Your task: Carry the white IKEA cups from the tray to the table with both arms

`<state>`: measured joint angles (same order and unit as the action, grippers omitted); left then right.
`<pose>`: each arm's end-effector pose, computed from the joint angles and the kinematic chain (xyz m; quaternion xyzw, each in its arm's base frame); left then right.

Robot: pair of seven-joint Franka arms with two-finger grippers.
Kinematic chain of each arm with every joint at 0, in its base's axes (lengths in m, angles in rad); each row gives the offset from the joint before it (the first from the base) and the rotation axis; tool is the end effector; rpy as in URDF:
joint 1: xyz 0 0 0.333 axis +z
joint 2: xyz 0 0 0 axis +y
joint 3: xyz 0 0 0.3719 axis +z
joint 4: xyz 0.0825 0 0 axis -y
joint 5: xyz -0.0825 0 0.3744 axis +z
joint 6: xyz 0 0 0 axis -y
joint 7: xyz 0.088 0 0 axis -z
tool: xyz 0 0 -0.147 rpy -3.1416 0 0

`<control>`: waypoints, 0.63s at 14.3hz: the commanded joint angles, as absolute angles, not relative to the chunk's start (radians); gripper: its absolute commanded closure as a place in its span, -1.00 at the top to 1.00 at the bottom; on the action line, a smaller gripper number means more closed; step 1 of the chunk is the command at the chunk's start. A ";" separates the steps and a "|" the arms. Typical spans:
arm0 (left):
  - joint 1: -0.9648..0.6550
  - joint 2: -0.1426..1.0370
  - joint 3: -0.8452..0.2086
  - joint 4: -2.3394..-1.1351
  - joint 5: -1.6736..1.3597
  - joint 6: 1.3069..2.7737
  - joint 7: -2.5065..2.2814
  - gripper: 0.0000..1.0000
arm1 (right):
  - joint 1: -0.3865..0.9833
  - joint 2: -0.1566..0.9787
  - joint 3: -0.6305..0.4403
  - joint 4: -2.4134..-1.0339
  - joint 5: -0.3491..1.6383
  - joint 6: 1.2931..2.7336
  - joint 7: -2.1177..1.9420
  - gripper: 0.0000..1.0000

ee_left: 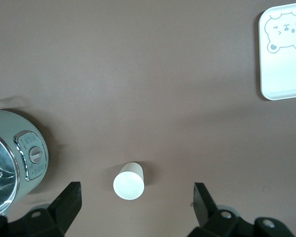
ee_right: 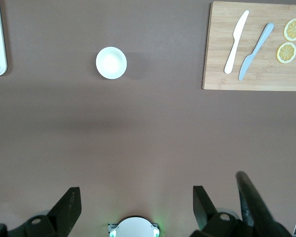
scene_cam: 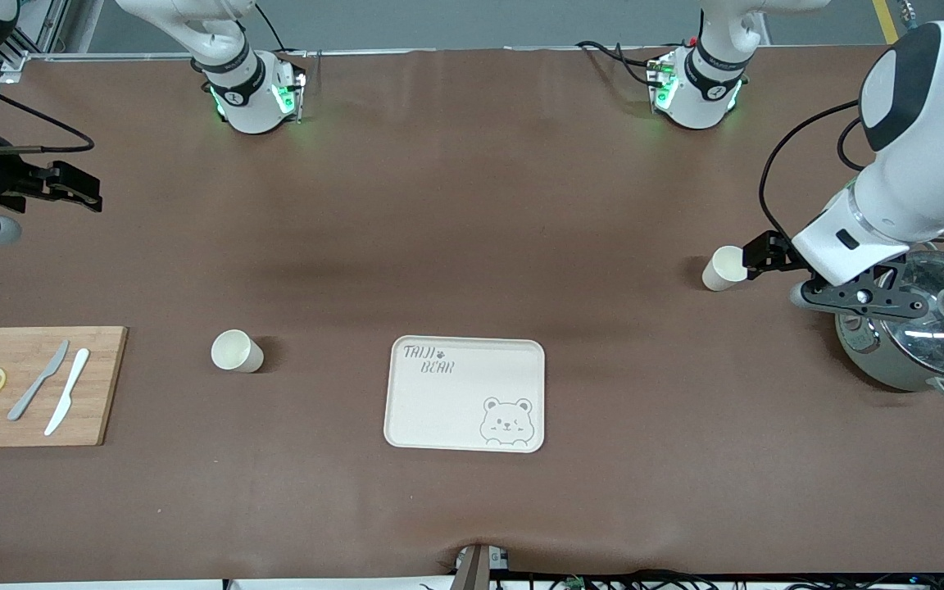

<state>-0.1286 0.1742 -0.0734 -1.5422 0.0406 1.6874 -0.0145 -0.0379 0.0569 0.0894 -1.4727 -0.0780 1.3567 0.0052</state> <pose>0.6011 -0.1138 0.5631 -0.9952 0.0958 0.0127 0.0152 0.5355 0.0133 0.6381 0.9955 0.0182 -0.0851 0.0386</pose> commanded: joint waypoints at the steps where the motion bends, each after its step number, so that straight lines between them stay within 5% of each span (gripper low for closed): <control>1: -0.126 0.184 -0.080 -1.517 0.029 1.677 -0.025 1.00 | -0.038 0.060 0.087 -1.457 -0.060 1.341 -0.005 1.00; 9: -0.124 0.186 -0.080 -1.519 0.031 1.677 -0.018 1.00 | -0.040 0.061 0.086 -1.459 -0.060 1.341 -0.009 1.00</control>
<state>-0.1288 0.1742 -0.0734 -1.5422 0.0406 1.6874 -0.0145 -0.0379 0.0578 0.0889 -1.4727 -0.0779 1.3543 0.0049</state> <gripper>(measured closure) 0.000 0.000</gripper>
